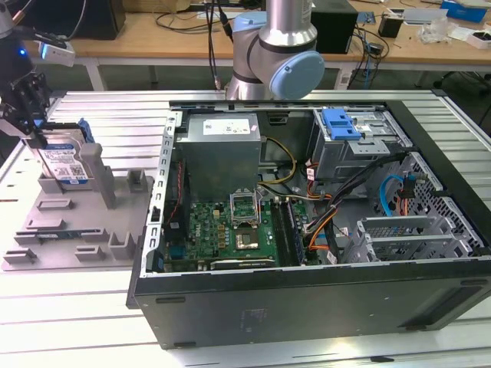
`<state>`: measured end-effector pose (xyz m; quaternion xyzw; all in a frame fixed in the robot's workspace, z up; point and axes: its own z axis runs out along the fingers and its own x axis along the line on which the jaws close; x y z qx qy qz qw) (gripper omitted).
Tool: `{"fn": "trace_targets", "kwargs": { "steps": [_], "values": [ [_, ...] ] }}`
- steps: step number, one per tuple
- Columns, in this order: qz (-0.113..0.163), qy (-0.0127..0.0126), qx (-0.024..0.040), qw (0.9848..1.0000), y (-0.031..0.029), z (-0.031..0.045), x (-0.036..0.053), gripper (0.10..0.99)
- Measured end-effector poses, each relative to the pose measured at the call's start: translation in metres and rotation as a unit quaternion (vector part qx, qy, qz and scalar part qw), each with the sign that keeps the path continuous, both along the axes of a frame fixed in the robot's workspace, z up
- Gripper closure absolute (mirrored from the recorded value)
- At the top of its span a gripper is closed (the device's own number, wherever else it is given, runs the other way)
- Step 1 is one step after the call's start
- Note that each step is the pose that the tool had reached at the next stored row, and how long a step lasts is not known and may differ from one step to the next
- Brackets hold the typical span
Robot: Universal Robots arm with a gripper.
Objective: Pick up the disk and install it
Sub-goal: 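Pick up the disk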
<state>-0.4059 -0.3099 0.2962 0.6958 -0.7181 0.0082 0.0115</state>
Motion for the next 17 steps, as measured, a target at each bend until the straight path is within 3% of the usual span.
{"fn": "trace_targets", "kwargs": {
  "steps": [9,17],
  "values": [
    [0.000,0.0000,-0.0008,1.0000,0.0000,0.0176,0.0000,0.722],
    [0.000,0.0000,-0.0012,1.0000,0.0000,0.0433,0.0000,0.722]
  ]
}}
